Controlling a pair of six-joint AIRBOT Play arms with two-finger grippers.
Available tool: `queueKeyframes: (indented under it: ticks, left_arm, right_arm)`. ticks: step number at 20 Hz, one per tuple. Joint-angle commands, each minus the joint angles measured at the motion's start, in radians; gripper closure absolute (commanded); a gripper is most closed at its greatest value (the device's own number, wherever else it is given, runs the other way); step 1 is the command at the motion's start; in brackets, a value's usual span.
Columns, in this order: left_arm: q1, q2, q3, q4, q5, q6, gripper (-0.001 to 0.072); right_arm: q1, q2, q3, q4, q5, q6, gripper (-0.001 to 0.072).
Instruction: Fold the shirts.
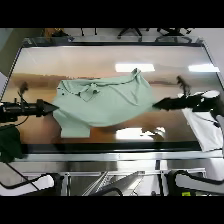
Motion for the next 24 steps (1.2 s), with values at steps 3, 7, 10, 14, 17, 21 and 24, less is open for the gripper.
queueKeyframes:
  ticks: [3,7,10,14,17,21,24]
  left_arm:
    - [0.055,0.429,0.037,-0.698,-0.116,0.139,0.0694]
    - [0.235,0.657,0.309,-0.806,-0.076,0.045,0.0694]
    - [0.279,0.69,0.517,-0.692,-0.005,-0.056,0.0694]
    - [0.225,0.616,0.696,-0.322,0.073,-0.146,0.0694]
    - [0.119,0.502,0.727,-0.173,0.06,-0.158,0.0694]
    - [-0.199,0.296,0.614,0.134,0.095,-0.161,0.0694]
    - [-0.362,0.095,0.502,0.385,0.253,-0.21,0.0694]
  right_arm:
    - [-0.005,0.386,0.271,0.163,-0.129,-0.039,0.0695]
    - [-0.006,0.612,0.394,0.095,-0.404,-0.103,0.0696]
    - [-0.005,0.672,0.466,0.02,-0.559,-0.122,0.0696]
    - [-0.006,0.608,0.513,-0.058,-0.53,-0.116,0.0696]
    - [-0.005,0.472,0.48,-0.059,-0.436,-0.053,0.0697]
    - [0.006,0.254,0.351,0.018,-0.374,-0.073,0.0697]
    - [0.034,0.045,0.272,0.019,-0.38,-0.101,0.0697]
